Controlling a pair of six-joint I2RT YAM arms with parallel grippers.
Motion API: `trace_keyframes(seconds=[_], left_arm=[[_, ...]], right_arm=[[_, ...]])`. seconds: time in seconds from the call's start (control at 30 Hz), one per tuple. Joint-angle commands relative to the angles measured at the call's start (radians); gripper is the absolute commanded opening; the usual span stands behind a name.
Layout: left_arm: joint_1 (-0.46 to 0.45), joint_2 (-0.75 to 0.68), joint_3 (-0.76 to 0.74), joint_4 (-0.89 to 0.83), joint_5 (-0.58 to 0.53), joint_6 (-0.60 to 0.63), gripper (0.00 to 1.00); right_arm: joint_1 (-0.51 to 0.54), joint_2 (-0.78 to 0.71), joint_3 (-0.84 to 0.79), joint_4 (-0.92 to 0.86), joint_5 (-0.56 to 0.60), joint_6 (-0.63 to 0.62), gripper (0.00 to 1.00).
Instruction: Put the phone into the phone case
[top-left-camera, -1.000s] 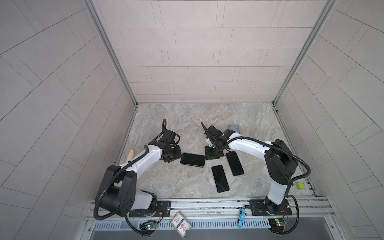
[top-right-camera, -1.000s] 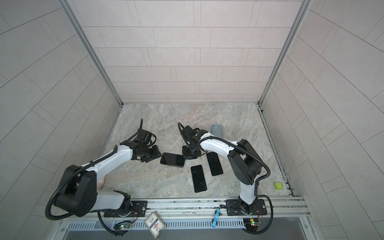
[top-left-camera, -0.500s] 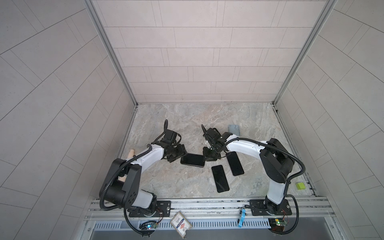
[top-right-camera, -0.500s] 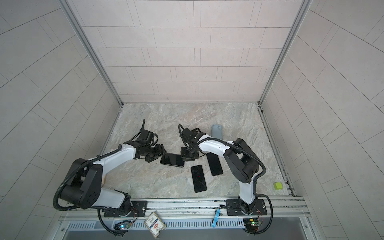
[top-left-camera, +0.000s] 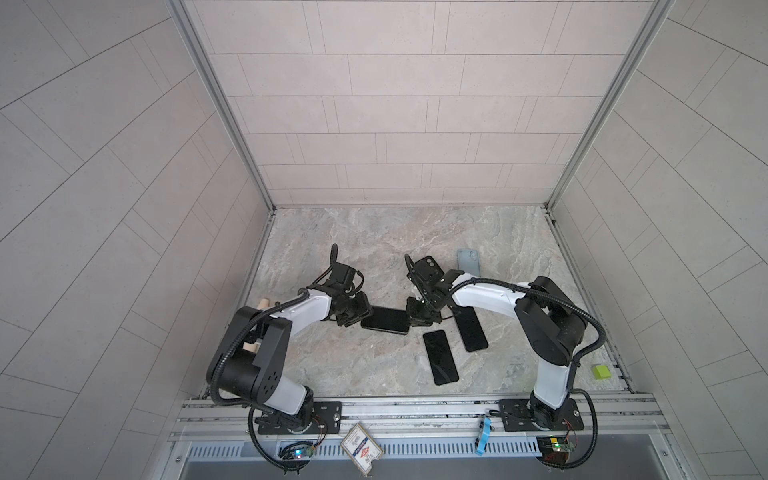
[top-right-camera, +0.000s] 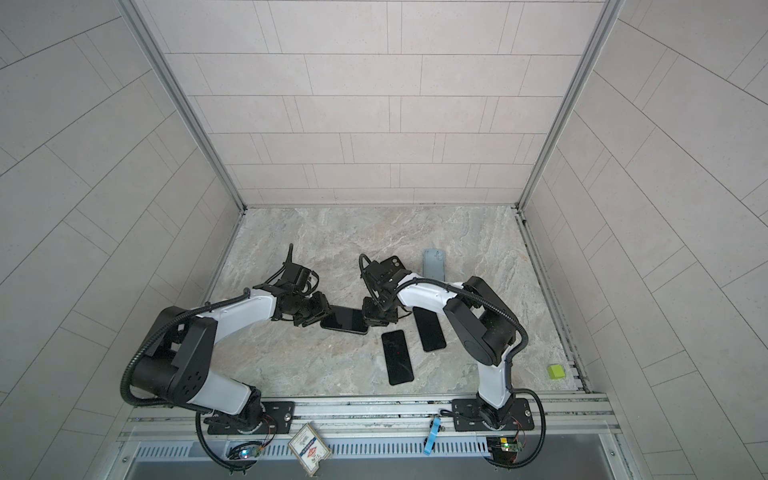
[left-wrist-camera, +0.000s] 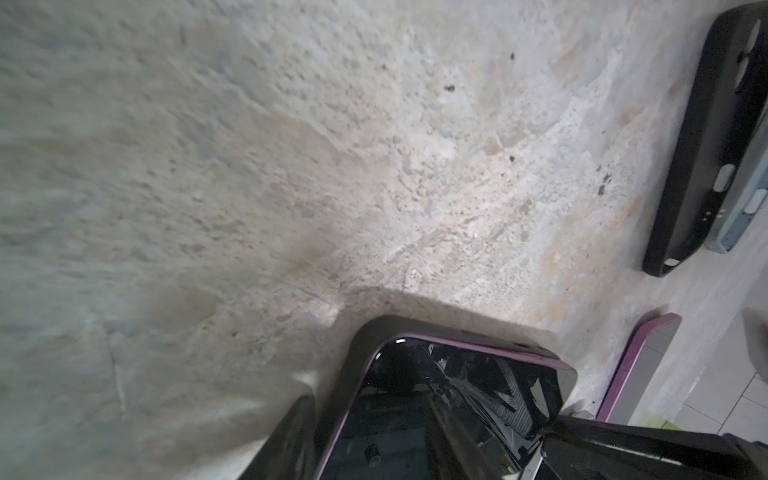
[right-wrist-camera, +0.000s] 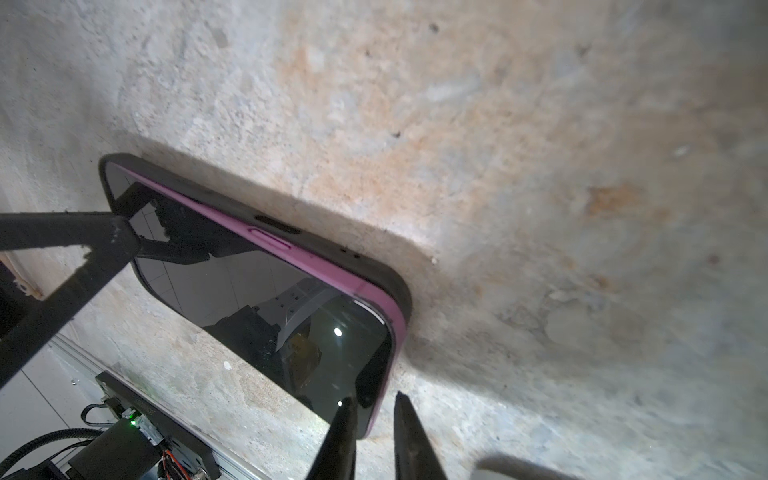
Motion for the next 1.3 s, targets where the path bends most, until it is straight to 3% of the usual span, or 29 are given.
trace_keyframes(seconds=[0.0,0.53,0.67,0.83,1.27], left_arm=[[-0.001,0.011,-0.029,0.008,0.004,-0.01,0.49],[-0.003,-0.01,-0.078,0.042,0.044,-0.048,0.46],[-0.004,-0.016,-0.088,0.039,0.045,-0.051,0.34],[-0.004,-0.039,-0.088,-0.022,0.0,-0.037,0.23],[-0.004,-0.07,-0.102,-0.06,-0.019,-0.01,0.2]], right_arm=[[0.01,0.022,-0.01,0.03,-0.007,0.027,0.19],[0.042,0.068,-0.021,0.14,-0.039,0.087,0.14],[0.05,0.083,-0.012,0.166,-0.064,0.085,0.14],[0.047,0.069,0.036,0.056,-0.008,0.016,0.14],[0.038,0.036,0.044,-0.077,0.06,-0.06,0.14]])
